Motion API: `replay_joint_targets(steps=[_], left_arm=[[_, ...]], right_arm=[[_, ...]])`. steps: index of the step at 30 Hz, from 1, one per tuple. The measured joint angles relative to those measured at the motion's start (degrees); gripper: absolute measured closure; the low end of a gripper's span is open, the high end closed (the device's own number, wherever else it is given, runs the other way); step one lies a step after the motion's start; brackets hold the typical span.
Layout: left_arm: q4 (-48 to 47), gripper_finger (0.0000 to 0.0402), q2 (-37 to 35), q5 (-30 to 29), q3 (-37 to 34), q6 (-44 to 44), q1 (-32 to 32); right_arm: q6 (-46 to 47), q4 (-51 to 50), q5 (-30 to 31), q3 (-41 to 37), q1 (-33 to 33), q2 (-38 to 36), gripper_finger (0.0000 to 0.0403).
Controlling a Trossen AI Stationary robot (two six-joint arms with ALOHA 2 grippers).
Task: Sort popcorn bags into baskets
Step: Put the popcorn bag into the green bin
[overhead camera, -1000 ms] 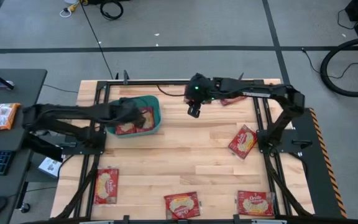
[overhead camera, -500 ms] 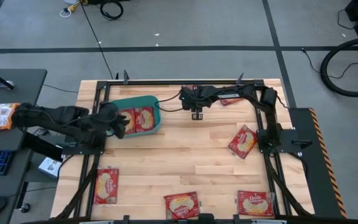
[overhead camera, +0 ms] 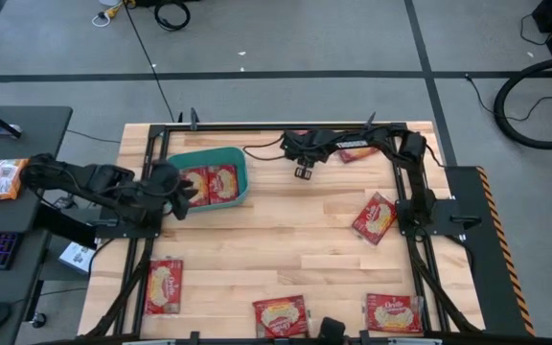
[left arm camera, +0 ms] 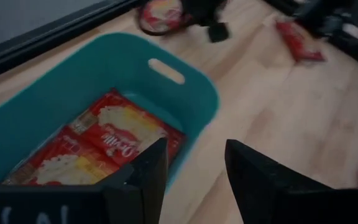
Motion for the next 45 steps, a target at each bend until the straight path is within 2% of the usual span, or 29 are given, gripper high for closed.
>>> replay_joint_targets(steps=[7, 10, 13, 16, 18, 19, 24, 28, 30, 33, 36, 39, 42, 45], left_arm=[[-4.72, 0.0237, -3.07, 5.09, 5.64, 2.14, 0.12], [-8.77, 0.0237, -4.18, 4.97, 7.27, 0.43, 0.18], [-16.49, 0.0237, -5.15, -0.15, 7.54, -4.3, 0.25], [-29.68, 0.0237, -5.12, -6.01, 7.54, -13.77, 1.76], [-37.26, 0.0237, -5.02, -6.64, 7.51, -18.76, 3.54], [-37.48, 0.0237, -5.09, -6.53, 7.29, -19.52, 4.53], [-34.57, 0.0237, -6.52, 0.57, 5.94, -8.56, 8.79], [-37.1, 0.0237, -6.13, 5.25, 5.03, -2.51, 11.01], [-37.12, 0.0237, -6.46, 6.71, 4.64, 1.42, 11.67], [-37.12, 0.0237, -6.64, 7.16, 4.65, 5.87, 12.22], [-37.1, 0.0237, -6.65, 6.87, 4.65, 8.01, 12.49], [-37.11, 0.0237, -6.63, 5.03, 4.65, 7.29, 12.68], [-37.11, 0.0237, -6.63, 1.66, 4.65, 5.21, 13.42], [-37.07, 0.0237, -6.15, 1.55, 4.65, 7.18, 13.76]], right_arm=[[4.31, 1.1, -3.38, -1.78, -0.88, -0.41, 0.0385], [6.46, 0.24, -5.44, -1.36, -0.44, -1.01, 0.0394], [7.97, -2.09, -9.02, 0.76, 0.96, -2.88, 0.0398], [9.93, -7.31, -11.49, 6.63, 4.04, -6.62, 0.0399], [12.88, -12.79, -11.42, 11.44, 6.55, -8.44, 0.0399], [15.31, -15.02, -11.46, 14.13, 7.83, -9.05, 0.04], [33.79, -13.95, -14.22, 28.6, 15.13, -10.89, 0.04], [38.77, -11.76, -14.03, 37.97, 19.57, -6.57, 0.0401], [32.25, -12.28, -13.79, 40.32, 21.1, -4.1, 0.0401], [12.29, -14.99, -12.92, 40.48, 23.59, -1.77, 0.0395], [-7.36, -21.2, -10.09, 39.29, 25.73, 0.58, 0.037], [-21.6, -26.25, -6.26, 37.16, 26.09, 2.4, 0.0337], [-30.41, -28.04, -5.78, 34.25, 25.08, 4.11, 0.0296], [-31.43, -27.37, -8.77, 30.69, 23.78, 6.47, 0.0252]])
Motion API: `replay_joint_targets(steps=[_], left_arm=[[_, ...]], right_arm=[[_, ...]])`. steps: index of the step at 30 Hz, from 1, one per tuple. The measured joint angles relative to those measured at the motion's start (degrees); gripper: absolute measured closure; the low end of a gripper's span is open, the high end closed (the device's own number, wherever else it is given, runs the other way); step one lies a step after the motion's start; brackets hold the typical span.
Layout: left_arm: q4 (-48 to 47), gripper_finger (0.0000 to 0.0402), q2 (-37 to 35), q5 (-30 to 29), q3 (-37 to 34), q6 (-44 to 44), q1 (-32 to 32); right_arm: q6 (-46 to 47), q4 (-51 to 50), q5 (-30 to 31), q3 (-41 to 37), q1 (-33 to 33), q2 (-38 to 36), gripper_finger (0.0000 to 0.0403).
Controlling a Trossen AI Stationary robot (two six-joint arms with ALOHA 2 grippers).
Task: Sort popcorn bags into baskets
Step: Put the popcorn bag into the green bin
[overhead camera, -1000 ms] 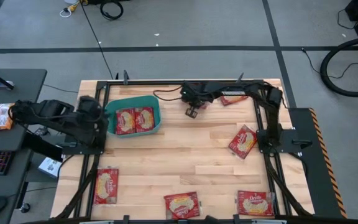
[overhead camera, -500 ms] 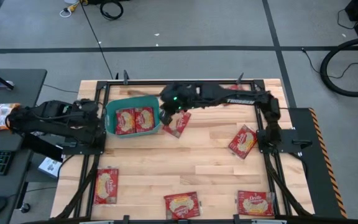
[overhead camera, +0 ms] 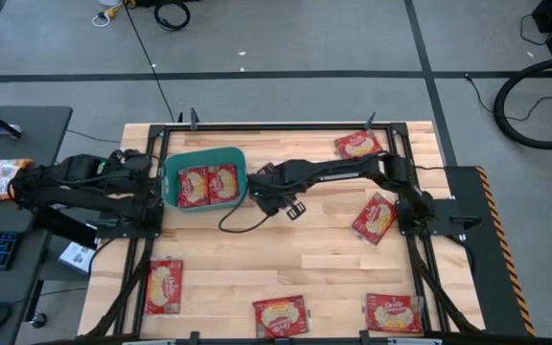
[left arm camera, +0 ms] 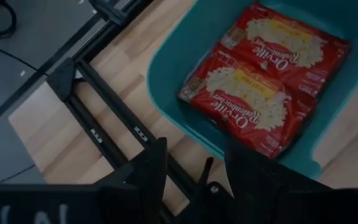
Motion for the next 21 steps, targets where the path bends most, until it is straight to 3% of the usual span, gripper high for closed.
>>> replay_joint_targets(steps=[2, 5, 11, 14, 17, 21], left_arm=[[0.35, 0.0237, 0.16, 0.0, 0.0, 0.93, -0.01], [1.21, 0.0237, 0.01, -0.01, 0.0, 0.99, -0.01], [3.05, 0.0237, 0.01, -1.19, 0.0, 2.22, -0.01], [3.61, 0.0237, 0.01, -1.75, 0.0, 1.59, -0.01], [3.54, 0.0237, 0.01, -1.75, 0.0, 1.58, -0.01], [0.92, 0.0237, 0.03, -1.47, 0.0, 1.08, 0.01]], right_arm=[[0.07, 0.91, -1.51, -1.95, -0.75, 1.07, 0.0224], [-2.99, 1.47, 1.48, -4.59, -1.42, 3.02, 0.0194], [-8.26, 12.76, 4.56, -12.27, -2.67, 3.7, 0.0193], [-10.05, 19.67, 7.91, -15.72, -2.54, 3.24, 0.0203], [-8.82, 21.18, 5.26, -16.72, -2.5, 3.17, 0.0228], [0.84, 22.29, 2.64, -17.26, -2.32, 3.31, 0.0309]])
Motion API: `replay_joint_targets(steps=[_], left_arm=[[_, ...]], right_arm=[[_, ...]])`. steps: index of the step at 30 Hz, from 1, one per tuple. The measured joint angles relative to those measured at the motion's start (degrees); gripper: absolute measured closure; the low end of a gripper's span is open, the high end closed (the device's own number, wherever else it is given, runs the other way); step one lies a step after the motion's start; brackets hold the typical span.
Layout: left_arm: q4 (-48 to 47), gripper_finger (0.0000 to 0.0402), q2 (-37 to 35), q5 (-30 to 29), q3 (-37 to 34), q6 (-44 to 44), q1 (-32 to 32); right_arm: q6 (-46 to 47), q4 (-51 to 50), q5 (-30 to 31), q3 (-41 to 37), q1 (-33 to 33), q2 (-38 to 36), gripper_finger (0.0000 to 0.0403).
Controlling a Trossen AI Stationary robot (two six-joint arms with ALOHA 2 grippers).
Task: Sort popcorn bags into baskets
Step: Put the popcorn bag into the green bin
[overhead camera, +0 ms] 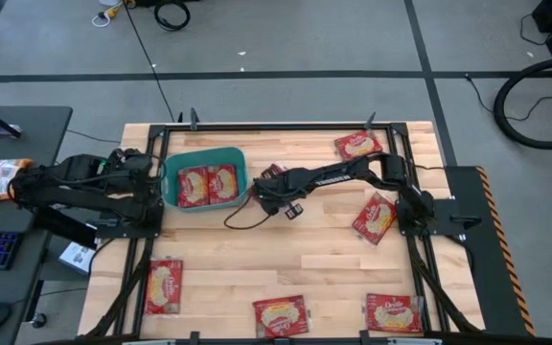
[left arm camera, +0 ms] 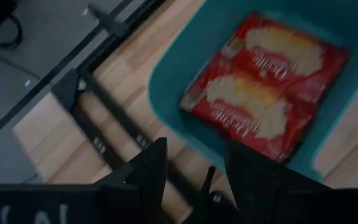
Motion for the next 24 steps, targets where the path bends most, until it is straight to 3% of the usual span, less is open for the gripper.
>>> replay_joint_targets(steps=[3, 7, 10, 14, 16, 20, 24], left_arm=[[-0.85, 0.0237, -0.08, 2.83, 0.0, -0.24, 0.05], [-1.01, 0.0237, -0.43, 4.94, 0.02, 1.26, 0.05], [-0.98, 0.0237, -0.39, 5.6, 0.02, 4.86, 0.05], [-0.96, 0.0237, -0.37, 6.24, 0.02, 9.48, 0.05], [-0.79, 0.0237, -0.42, 6.05, 0.02, 11.51, 0.05], [-0.41, 0.0237, -0.39, 5.12, 0.02, 13.38, 0.05], [-0.46, 0.0237, -0.37, 6.57, 0.02, 11.76, 0.05]], right_arm=[[9.08, -4.35, -3.37, 2.05, 0.82, -0.47, 0.038], [21.06, -19.43, -15.0, 8.95, 3.4, -1.37, 0.0384], [32.12, -28.21, -27.46, 18.27, 4.44, -4.18, 0.0394], [53.25, -27.97, -41.93, 30.96, 3.79, -4.88, 0.0397], [62.96, -21.75, -40.83, 35.35, 3.1, -4.69, 0.0397], [84.64, -2.57, -24.32, 37.49, 1.28, -5.1, 0.0398], [101.54, 4.73, -19.34, 37.01, -1.44, -2.78, 0.0398]])
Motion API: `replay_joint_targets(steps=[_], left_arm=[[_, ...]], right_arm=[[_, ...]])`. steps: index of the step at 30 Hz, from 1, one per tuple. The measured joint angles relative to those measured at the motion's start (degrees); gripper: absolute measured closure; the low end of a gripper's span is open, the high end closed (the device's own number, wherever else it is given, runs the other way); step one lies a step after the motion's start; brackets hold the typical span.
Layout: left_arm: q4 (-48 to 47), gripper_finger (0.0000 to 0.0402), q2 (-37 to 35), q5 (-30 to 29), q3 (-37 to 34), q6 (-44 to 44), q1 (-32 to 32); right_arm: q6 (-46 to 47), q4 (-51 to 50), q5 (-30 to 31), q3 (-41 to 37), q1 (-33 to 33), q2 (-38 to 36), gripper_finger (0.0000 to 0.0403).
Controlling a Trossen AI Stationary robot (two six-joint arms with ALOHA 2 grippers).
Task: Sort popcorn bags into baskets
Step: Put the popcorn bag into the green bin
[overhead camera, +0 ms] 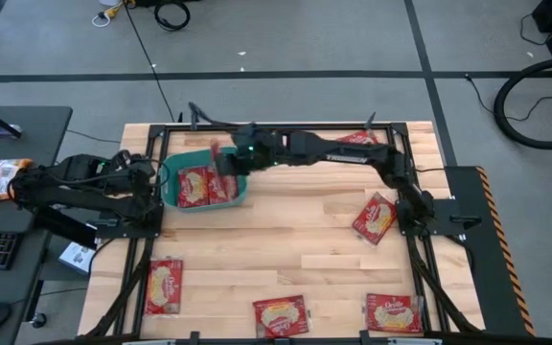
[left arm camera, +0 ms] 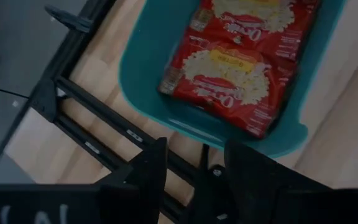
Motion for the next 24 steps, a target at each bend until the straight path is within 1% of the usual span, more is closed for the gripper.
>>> replay_joint_targets(steps=[3, 5, 7, 10, 13, 16, 19, 24], left_arm=[[0.05, 0.0237, 0.02, 1.95, 0.0, -0.74, 0.0], [0.01, 0.0237, -0.06, 2.65, 0.0, 0.12, 0.0], [0.26, 0.0237, -0.04, 2.8, 0.0, 2.41, -0.03], [0.26, 0.0237, -0.1, 2.84, 0.0, 4.82, -0.04], [0.32, 0.0237, -0.04, 3.01, 0.0, 5.76, -0.04], [0.34, 0.0237, -0.11, 3.0, 0.0, 6.14, -0.04], [0.44, 0.0237, -0.06, 2.86, 0.0, 6.91, -0.09], [1.78, 0.0237, -0.04, 2.75, 0.0, 8.04, -0.17]], right_arm=[[8.95, 0.44, 1.27, -0.44, -0.53, 3.12, 0.0398], [13.8, 0.03, -0.2, -0.47, -0.72, 5.85, 0.0398], [18.37, 2.2, -2.71, -0.47, -1.26, 8.61, 0.0398], [23.23, 4.06, -4.62, -0.32, -2.22, 11.8, 0.0398], [26.09, 3.26, -2.59, -0.37, -3.2, 14.68, 0.0398], [26.71, 0.57, -1.48, -0.35, -3.86, 15.73, 0.0398], [28.47, -2.11, -0.51, -0.18, -4.38, 15.9, 0.0398], [32.25, -3.44, 3.58, -0.15, -4.57, 16.07, 0.0391]])
